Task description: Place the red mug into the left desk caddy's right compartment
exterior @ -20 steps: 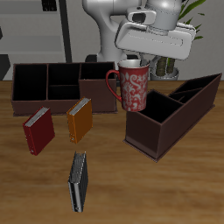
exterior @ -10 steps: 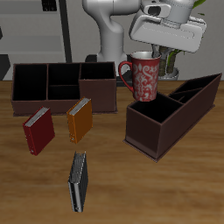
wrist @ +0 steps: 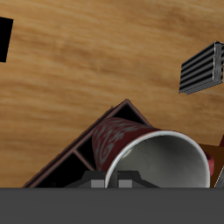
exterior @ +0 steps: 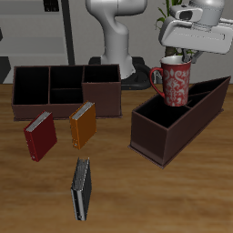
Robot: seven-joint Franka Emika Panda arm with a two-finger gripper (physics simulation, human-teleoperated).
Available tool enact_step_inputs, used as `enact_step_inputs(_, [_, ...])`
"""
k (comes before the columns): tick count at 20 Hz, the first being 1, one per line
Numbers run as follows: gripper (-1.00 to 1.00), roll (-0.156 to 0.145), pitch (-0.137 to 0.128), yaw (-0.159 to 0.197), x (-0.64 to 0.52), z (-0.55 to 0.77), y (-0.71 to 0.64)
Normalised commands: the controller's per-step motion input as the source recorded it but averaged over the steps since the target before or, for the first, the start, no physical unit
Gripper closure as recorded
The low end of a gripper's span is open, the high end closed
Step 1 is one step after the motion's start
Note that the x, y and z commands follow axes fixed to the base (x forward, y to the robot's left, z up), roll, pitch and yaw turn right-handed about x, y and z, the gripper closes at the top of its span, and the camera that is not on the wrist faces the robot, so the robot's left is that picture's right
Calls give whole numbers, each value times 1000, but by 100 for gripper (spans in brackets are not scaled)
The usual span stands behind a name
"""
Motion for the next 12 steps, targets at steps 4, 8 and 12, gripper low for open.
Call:
enact_step_inputs(4, [100, 0, 22, -17, 8, -132, 67])
enact_step_inputs(8, [100, -27, 24, -27, -13, -115, -95])
enact_step_inputs(12, [100, -50, 32, -9, -15, -179, -237])
